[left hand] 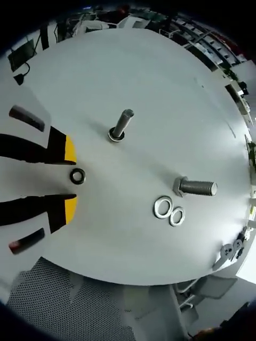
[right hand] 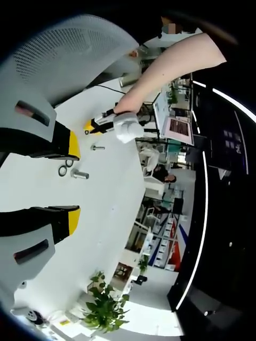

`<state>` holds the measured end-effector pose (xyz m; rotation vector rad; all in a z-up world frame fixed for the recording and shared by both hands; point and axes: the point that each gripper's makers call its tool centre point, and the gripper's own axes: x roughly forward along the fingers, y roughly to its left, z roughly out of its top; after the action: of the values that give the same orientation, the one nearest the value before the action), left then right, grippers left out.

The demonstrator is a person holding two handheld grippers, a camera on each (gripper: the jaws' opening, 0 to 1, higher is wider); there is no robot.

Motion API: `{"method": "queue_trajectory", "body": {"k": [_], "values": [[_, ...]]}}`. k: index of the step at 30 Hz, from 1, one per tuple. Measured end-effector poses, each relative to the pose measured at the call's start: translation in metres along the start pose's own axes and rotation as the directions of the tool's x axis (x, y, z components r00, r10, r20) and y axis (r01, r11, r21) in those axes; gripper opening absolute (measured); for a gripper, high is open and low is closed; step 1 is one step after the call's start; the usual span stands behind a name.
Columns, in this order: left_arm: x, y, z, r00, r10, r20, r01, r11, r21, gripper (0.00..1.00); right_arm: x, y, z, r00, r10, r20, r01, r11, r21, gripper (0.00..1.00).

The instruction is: Place the washer onto the threaded stud by aligning its center hole with the stud, sliding it down to the base, and recovering from edge contact or off-axis alignment until the washer reaches the visible bottom stop.

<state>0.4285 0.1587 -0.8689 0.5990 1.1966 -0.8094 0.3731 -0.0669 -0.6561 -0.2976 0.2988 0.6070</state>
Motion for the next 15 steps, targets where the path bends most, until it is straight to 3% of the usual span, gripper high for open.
{"method": "queue_trajectory", "body": {"k": [1, 6, 15], "values": [[-0.0016, 0.003, 0.0039, 1.0, 0.018, 0.02, -0.018, 0.999, 0.031, 0.18, -0.0002, -0.0002, 0.0, 1.0, -0.001, 0.0, 0.001, 1.0, 0.001, 0.36], [-0.0008, 0.0022, 0.004, 1.0, 0.009, 0.01, -0.009, 1.0, -0.007, 0.17, -0.0011, -0.0016, 0.0008, 1.0, -0.007, 0.006, 0.007, 1.0, 0.004, 0.36], [-0.0001, 0.001, 0.0074, 1.0, 0.01, -0.008, -0.01, 0.999, 0.048, 0.14, -0.0007, -0.0014, 0.0009, 1.0, -0.006, 0.006, 0.006, 1.0, 0.001, 0.36]]}}
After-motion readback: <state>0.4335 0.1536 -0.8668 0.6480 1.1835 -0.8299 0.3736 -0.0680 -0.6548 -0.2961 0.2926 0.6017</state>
